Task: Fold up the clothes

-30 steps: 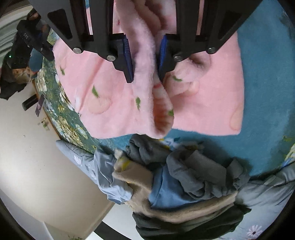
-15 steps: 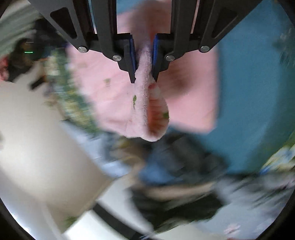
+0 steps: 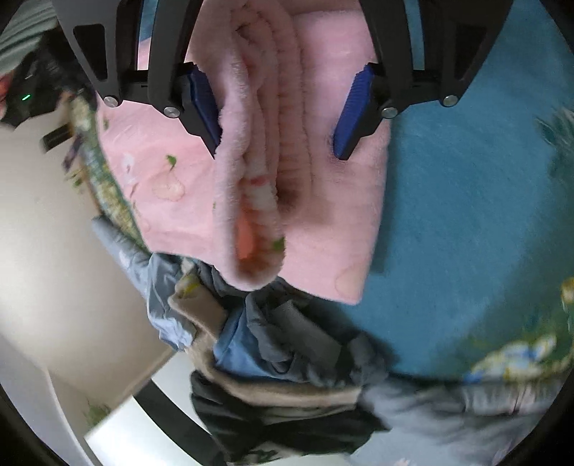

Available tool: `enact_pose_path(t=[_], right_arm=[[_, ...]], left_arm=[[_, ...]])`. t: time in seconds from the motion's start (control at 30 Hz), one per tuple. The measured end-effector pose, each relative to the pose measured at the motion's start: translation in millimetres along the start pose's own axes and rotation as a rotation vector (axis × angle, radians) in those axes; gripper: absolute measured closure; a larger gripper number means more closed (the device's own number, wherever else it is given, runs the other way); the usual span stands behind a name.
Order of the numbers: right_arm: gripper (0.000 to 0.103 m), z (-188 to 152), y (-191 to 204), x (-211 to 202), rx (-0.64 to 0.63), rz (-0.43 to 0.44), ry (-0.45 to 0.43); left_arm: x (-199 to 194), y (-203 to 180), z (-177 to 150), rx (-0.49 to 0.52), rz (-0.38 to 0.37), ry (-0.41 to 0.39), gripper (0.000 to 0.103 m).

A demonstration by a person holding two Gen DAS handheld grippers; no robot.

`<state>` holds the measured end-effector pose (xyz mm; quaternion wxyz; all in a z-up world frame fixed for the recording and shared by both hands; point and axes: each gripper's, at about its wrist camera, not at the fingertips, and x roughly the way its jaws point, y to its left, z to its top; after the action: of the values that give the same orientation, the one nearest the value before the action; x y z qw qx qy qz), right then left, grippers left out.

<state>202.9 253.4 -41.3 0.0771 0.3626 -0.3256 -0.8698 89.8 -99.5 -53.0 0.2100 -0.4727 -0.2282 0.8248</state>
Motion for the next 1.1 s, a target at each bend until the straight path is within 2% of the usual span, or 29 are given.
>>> enact_pose_path(t=[0.07,0.1,0.13,0.17,0.2,0.23,0.27,0.3,0.33,0.43,0.53,0.67,0.73,0.83,0.9,0.93,0.97,1.07,1.1], right_arm=[[0.046,-1.0,-5.9,2.6,0.004,0.034,0.008],[0.046,-2.5,-10.6,3.1,0.017,0.054,0.013],[0.046,-3.3,-14.9,3.6,0.030,0.083,0.020],[0.051,-3.8,-18.9,4.1,0.041,0.115,0.028],[0.057,-4.3,-22.9,4.7,0.052,0.147,0.036],[0.069,-4.0,-25.7,6.2,0.066,0.174,0.050],[0.075,-3.4,-28.1,8.0,0.082,0.199,0.068],[0.078,-2.8,-30.5,9.8,0.098,0.224,0.085],[0.081,-3.4,-32.7,10.6,0.110,0.237,0.094],[0.084,-6.6,-39.0,11.8,0.139,0.265,0.109],[0.084,-9.8,-45.4,13.0,0.168,0.293,0.125],[0.081,-11.7,-51.3,12.9,0.198,0.319,0.135],[0.079,-7.6,-48.3,9.3,0.191,0.310,0.119],[0.079,-1.4,-44.0,3.9,0.180,0.295,0.094],[0.075,2.7,-41.1,0.3,0.172,0.285,0.077],[0.067,4.8,-39.6,-1.5,0.169,0.280,0.069],[0.054,6.9,-38.2,-3.3,0.165,0.275,0.061],[0.032,13.1,-33.8,-8.8,0.154,0.260,0.036],[0.030,15.1,-32.4,-10.6,0.151,0.255,0.028]], left_arm=[[3.5,4.5,4.0,-0.040,-0.043,0.003,0.044],[4.4,5.9,5.6,-0.057,-0.058,0.004,0.054],[4.4,4.7,6.9,-0.062,-0.055,0.005,0.058],[4.1,2.7,8.2,-0.064,-0.047,0.007,0.061],[2.2,-0.9,10.1,-0.057,-0.028,0.006,0.066],[-0.2,-5.0,13.5,-0.050,-0.008,0.002,0.069],[-3.2,-8.3,17.1,-0.050,0.006,-0.006,0.083],[-6.0,-12.3,20.6,-0.054,0.030,-0.010,0.087],[-8.7,-16.7,24.0,-0.058,0.058,-0.012,0.087],[-2.7,-34.4,23.6,0.019,0.195,0.024,0.087],[-0.5,-37.8,20.3,0.051,0.224,0.006,0.084],[-8.1,-31.3,7.3,0.041,0.186,-0.032,0.074],[-16.2,-29.5,3.3,0.016,0.184,-0.040,0.048],[-32.6,-26.5,-1.7,0.013,0.184,-0.071,0.041],[-42.2,-23.0,-3.9,0.013,0.177,-0.087,0.035],[-44.5,-20.3,-3.6,0.005,0.162,-0.090,0.033],[-46.9,-17.7,-3.4,-0.003,0.148,-0.094,0.032],[-44.9,-4.4,2.1,-0.049,0.111,-0.083,0.029],[-44.0,1.3,3.7,-0.072,0.084,-0.079,0.029]])
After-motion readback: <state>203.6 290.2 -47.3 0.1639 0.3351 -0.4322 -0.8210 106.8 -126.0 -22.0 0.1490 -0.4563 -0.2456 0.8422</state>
